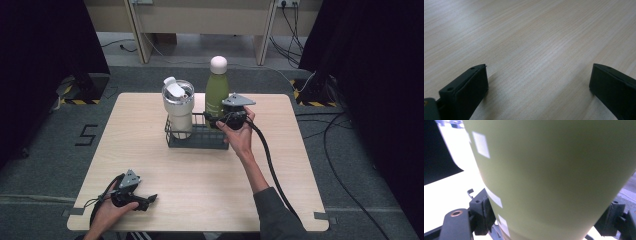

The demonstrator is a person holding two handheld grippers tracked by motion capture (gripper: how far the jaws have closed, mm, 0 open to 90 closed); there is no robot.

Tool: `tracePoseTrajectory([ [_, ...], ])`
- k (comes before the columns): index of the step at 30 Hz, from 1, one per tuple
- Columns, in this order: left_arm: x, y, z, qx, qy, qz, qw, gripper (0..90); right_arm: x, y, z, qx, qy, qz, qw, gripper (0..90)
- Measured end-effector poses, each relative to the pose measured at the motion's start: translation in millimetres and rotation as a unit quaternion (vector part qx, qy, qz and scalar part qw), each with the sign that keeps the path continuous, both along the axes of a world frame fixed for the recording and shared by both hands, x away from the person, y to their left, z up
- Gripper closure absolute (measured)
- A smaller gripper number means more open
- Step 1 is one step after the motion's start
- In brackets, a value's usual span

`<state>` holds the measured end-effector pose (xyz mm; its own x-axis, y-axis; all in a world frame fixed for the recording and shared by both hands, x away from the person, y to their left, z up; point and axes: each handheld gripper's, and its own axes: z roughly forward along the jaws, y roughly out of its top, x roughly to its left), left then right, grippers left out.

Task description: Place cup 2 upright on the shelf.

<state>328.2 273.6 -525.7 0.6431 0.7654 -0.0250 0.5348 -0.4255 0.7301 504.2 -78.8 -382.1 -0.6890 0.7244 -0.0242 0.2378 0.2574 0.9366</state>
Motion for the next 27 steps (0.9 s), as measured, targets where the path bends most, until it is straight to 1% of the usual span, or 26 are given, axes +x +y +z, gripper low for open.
tracePoseTrajectory([
  [6,0.0,0.0,-0.1,0.000,-0.001,0.000,1.0000,1.5,9.0,1.2,-4.6,0.000,0.004,-0.006,1.0000,20.8],
  [9,0.0,0.0,-0.1,0.001,-0.001,0.000,1.0000,1.4,13.0,2.8,-6.1,-0.002,0.001,-0.009,1.0000,20.8],
  [12,0.0,0.0,-0.1,0.001,-0.001,0.000,1.0000,1.5,16.3,4.8,-8.0,0.002,0.003,-0.009,1.0000,20.9],
  [15,0.0,0.0,0.0,0.001,-0.001,0.000,1.0000,1.5,19.6,7.0,-10.4,-0.003,0.004,-0.012,0.9999,20.9],
  [24,0.0,0.0,-0.1,0.001,-0.001,0.000,1.0000,1.5,26.9,9.1,-20.2,0.001,0.010,-0.017,0.9998,20.9],
  [25,0.0,0.0,-0.1,0.001,-0.001,0.000,1.0000,1.5,27.2,9.1,-21.3,0.000,0.014,-0.019,0.9997,20.9],
  [27,0.0,0.0,-0.1,0.000,-0.002,0.000,1.0000,1.5,27.9,9.4,-23.4,-0.004,0.013,-0.018,0.9997,20.8],
])
